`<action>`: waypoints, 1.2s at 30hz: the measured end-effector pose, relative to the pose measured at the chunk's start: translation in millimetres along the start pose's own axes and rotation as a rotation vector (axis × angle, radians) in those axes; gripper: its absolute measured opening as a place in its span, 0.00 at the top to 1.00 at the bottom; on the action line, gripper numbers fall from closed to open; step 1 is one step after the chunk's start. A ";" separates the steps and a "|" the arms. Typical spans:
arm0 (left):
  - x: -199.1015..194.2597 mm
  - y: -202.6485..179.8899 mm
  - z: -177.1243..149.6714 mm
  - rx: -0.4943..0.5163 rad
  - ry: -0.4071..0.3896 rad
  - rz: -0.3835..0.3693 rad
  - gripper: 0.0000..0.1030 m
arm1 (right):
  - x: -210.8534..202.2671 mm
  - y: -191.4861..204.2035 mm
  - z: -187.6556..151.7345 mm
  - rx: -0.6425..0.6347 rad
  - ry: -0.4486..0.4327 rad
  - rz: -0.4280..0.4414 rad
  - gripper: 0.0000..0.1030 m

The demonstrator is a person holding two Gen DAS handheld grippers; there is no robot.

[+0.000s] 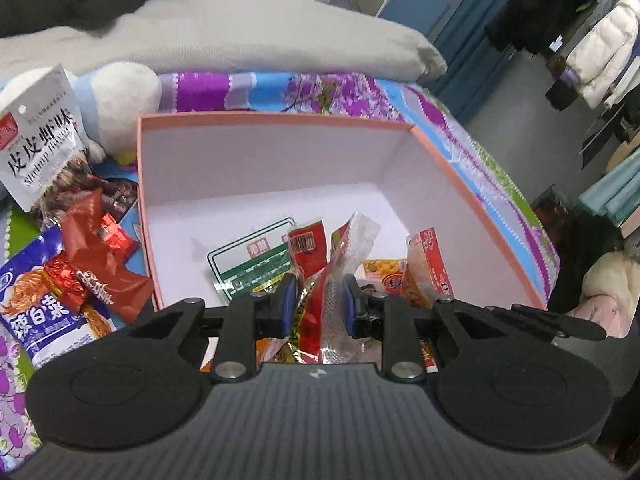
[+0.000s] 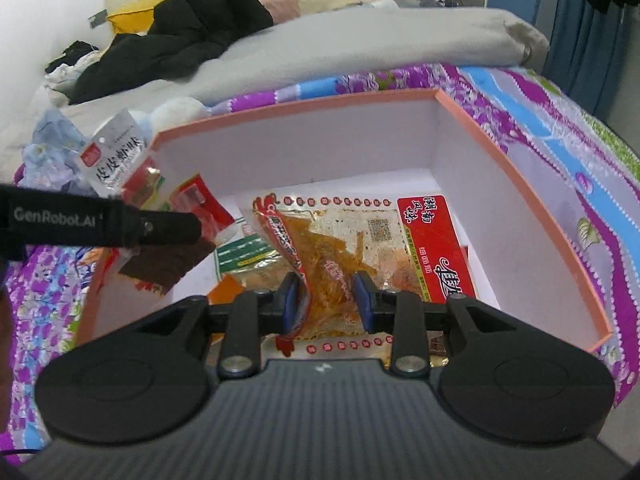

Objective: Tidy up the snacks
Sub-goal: 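Open both tools to release the packs into the pink box, then withdraw both open tools from the box toward the snack pile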

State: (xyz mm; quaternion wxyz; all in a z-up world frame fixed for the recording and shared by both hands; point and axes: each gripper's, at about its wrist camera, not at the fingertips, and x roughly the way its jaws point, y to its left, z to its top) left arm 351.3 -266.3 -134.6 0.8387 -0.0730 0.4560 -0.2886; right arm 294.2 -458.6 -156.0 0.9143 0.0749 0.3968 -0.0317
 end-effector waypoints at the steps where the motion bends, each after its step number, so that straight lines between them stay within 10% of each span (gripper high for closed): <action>1: 3.3 1.1 -0.8 0.000 0.005 0.005 0.72 | 2.6 -1.1 0.1 0.003 0.005 0.004 0.67; 10: -17.5 -7.4 -1.4 0.033 0.009 0.055 0.40 | -7.8 -3.3 -4.6 0.042 0.008 0.029 0.46; 36: -225.5 13.7 -78.0 -0.023 -0.192 0.085 0.40 | -145.2 79.3 -35.9 0.016 -0.183 0.084 0.47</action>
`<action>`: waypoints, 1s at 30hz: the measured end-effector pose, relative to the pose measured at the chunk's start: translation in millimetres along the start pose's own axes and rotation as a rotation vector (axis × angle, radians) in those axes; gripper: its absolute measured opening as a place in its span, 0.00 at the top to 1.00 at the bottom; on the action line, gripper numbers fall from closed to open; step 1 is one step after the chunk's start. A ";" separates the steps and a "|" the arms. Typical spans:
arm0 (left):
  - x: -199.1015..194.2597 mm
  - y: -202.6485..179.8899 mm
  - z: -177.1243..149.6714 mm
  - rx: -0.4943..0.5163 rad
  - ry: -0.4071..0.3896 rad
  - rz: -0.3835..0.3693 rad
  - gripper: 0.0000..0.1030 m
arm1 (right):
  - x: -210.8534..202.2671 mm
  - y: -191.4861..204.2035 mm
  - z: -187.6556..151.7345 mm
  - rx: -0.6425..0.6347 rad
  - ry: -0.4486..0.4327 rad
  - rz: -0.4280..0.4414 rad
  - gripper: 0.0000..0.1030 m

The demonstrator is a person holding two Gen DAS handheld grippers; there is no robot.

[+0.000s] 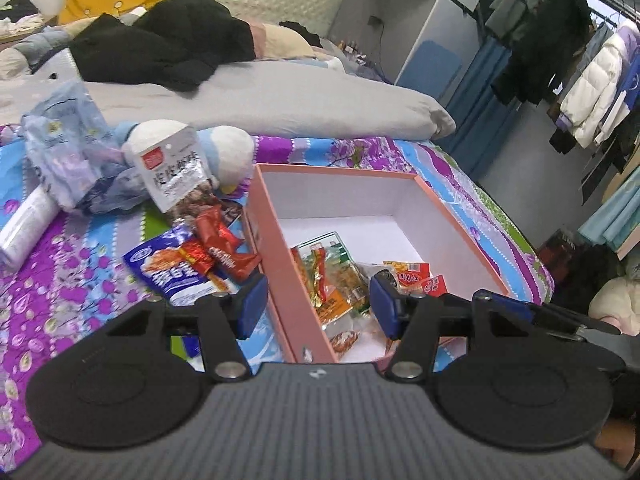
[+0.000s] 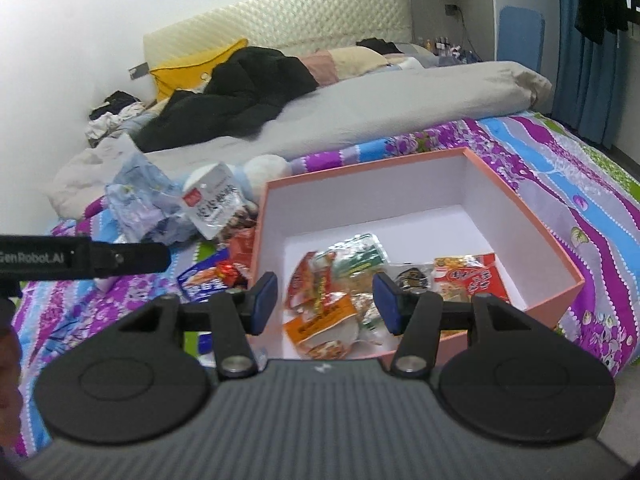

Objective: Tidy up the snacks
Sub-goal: 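Withdraw both open tools from the box toward the snack pile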

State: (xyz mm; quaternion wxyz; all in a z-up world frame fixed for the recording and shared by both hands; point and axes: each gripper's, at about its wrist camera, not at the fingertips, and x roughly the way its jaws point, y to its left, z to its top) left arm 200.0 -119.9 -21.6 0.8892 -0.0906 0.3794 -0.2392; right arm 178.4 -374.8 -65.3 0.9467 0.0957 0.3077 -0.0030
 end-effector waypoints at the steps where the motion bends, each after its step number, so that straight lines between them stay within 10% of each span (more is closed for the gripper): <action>1: -6.6 1.9 -3.6 -0.002 -0.005 0.000 0.40 | -4.7 4.9 -2.0 -0.001 -0.005 0.006 0.46; 30: -102.0 96.6 -63.2 -0.157 -0.068 0.093 0.40 | -22.2 105.5 -36.8 -0.094 0.011 0.102 0.46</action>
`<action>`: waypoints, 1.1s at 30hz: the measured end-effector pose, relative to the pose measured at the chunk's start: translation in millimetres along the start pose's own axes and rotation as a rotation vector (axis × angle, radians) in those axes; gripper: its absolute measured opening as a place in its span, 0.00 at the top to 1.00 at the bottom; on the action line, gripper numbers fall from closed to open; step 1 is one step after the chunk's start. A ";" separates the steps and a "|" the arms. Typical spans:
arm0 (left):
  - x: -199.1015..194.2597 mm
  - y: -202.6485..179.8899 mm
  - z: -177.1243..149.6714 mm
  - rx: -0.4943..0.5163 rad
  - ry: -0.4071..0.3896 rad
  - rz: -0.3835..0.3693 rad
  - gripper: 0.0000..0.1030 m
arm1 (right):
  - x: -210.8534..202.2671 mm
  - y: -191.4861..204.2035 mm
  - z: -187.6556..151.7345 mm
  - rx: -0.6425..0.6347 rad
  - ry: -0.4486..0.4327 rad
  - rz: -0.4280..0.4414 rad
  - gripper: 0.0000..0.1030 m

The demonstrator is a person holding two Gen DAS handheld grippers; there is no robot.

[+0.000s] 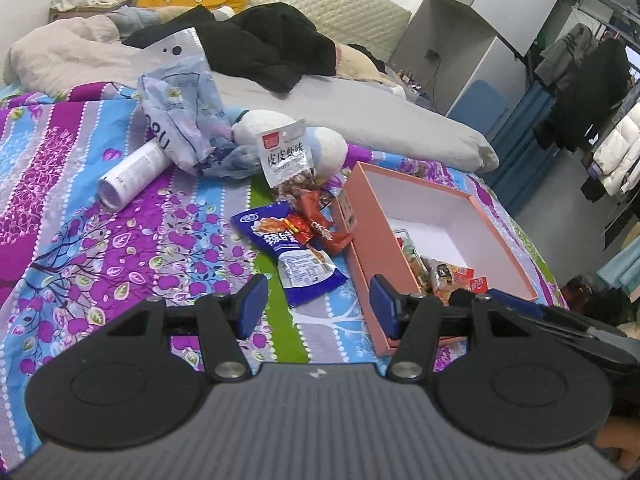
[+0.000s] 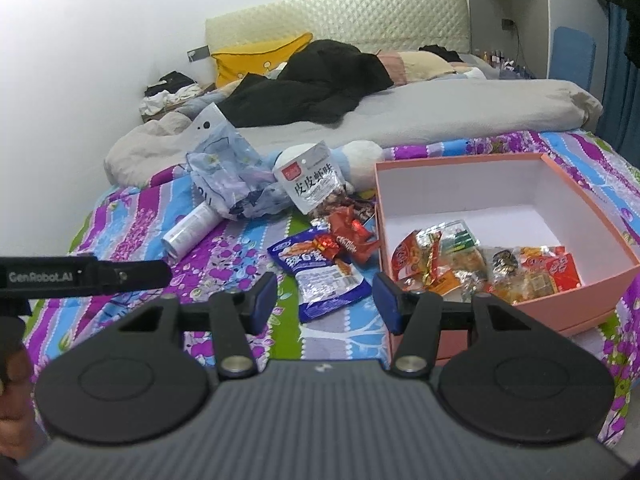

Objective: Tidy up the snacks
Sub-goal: 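Withdraw both open tools from the box toward the snack pile, then grasp a red meat-strip pack with the right tool while the left tool reaches the blue bag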

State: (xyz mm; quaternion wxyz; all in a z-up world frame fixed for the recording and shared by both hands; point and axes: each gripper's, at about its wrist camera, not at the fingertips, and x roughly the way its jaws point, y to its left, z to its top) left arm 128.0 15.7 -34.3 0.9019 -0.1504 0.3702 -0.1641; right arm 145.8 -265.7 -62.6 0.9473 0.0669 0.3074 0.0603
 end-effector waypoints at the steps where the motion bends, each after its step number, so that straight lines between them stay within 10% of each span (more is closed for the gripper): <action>1: -1.8 2.3 -0.9 -0.004 -0.004 0.001 0.40 | 0.4 2.9 -1.0 -0.006 0.002 0.002 0.46; 17: 8.5 27.4 -14.1 -0.066 0.020 0.066 0.37 | 22.7 15.3 -6.1 -0.070 0.013 0.042 0.46; 33: 136.9 74.3 -6.6 -0.204 0.135 -0.020 0.34 | 100.7 21.8 2.2 -0.291 0.047 -0.020 0.53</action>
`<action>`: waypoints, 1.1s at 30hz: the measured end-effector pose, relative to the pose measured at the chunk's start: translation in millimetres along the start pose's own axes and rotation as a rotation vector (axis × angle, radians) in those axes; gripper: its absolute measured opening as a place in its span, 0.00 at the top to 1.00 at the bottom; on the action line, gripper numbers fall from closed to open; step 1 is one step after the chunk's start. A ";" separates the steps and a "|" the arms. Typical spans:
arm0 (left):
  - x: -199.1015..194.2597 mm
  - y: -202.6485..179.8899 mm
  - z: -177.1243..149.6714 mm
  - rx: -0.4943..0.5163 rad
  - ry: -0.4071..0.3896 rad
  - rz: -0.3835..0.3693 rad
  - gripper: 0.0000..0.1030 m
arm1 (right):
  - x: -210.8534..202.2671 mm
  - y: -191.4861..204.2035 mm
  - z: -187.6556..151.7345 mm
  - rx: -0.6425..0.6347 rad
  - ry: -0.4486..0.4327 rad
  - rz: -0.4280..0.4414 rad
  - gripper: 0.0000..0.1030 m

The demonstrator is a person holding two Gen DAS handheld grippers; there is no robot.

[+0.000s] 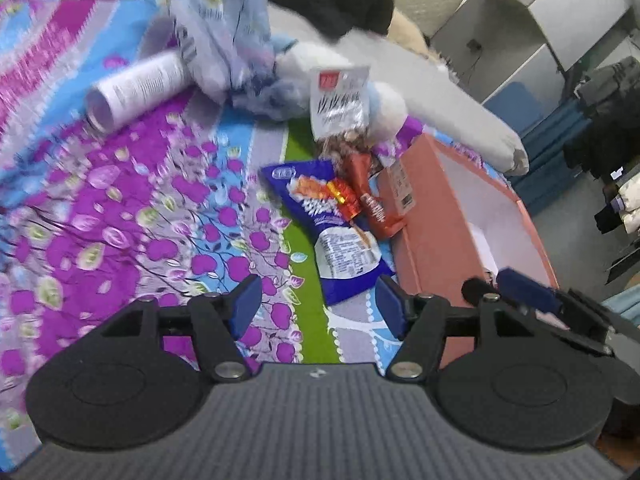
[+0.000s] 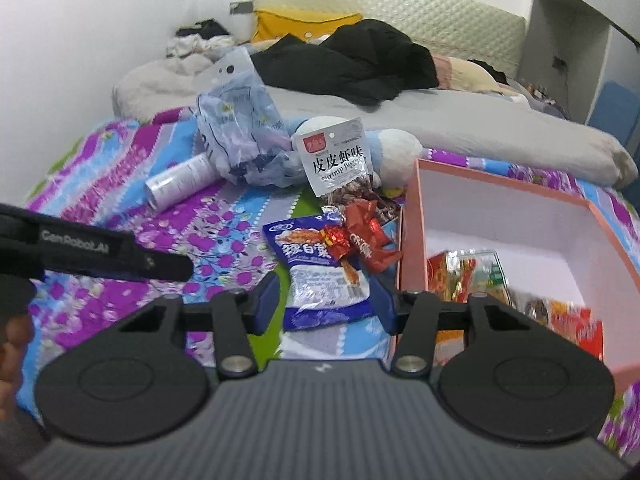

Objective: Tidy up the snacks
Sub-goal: 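Grasp a red meat-strip pack with the right tool while the left tool reaches the blue bag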

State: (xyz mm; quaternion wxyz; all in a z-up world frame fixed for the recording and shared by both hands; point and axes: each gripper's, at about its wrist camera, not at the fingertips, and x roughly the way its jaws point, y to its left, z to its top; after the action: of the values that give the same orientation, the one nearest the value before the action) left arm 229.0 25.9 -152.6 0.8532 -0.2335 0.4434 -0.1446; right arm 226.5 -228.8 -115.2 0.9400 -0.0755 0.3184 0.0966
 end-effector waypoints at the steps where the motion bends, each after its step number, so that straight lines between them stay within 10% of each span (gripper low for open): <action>1: 11.0 3.0 2.4 -0.008 0.009 -0.012 0.34 | 9.2 0.0 3.0 -0.021 0.010 -0.009 0.55; 17: 130.8 11.7 16.1 -0.064 0.090 -0.181 0.35 | 156.1 -30.6 65.6 0.006 0.175 0.039 0.71; 33: 164.7 9.9 22.4 -0.109 0.068 -0.130 0.59 | 243.8 -22.7 65.6 -0.051 0.287 -0.138 0.70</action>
State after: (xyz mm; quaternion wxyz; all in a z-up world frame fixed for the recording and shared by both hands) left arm 340.9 -34.4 -260.1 0.8125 -0.3030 0.4632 -0.1832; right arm 459.9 -204.9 -211.3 0.8871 -0.1340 0.4408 0.0281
